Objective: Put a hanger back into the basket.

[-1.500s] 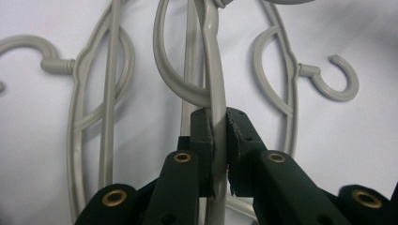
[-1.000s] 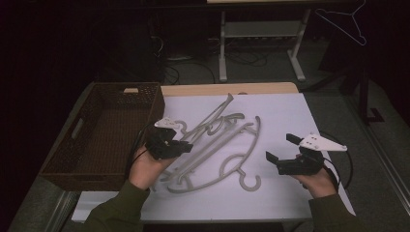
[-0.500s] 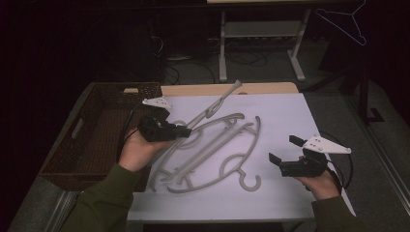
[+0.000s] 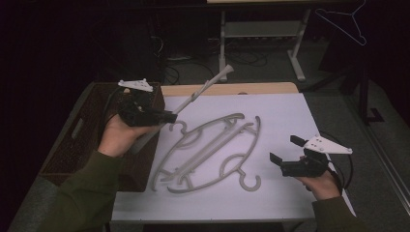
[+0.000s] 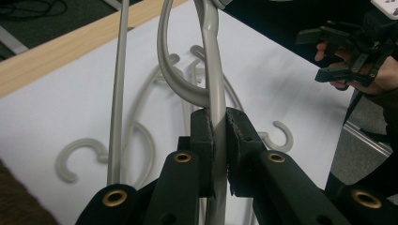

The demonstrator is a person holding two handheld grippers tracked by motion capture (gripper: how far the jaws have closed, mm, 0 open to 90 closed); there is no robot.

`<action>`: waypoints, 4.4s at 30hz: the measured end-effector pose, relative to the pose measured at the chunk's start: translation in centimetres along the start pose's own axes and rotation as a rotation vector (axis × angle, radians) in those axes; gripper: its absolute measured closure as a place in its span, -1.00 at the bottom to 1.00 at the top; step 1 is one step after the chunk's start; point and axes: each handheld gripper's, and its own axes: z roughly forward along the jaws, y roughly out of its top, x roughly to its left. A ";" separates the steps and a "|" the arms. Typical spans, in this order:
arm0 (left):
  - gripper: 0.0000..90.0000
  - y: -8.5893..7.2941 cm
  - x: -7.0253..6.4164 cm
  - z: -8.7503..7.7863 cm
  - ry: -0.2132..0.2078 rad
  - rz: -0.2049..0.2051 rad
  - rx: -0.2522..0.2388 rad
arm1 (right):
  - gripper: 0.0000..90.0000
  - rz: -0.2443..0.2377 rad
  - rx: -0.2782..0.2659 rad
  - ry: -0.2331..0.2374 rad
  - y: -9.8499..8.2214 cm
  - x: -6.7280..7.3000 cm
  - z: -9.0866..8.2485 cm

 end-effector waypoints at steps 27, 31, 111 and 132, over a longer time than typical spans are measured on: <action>0.83 -5.6 6.5 -9.6 0.170 -0.075 0.007 | -0.99 0.008 0.007 -0.012 -0.3 -0.2 0.2; 0.83 -6.7 7.4 -10.4 0.178 -0.088 0.020 | -0.99 0.008 0.012 -0.017 -0.3 -0.2 0.2; 0.20 -15.3 14.0 -10.2 0.209 -0.209 0.124 | -0.99 0.003 0.022 -0.036 -0.4 -0.3 0.4; -0.60 -8.8 7.8 -7.9 0.179 -0.127 -0.096 | -0.99 0.003 0.022 -0.031 -0.4 -0.4 0.4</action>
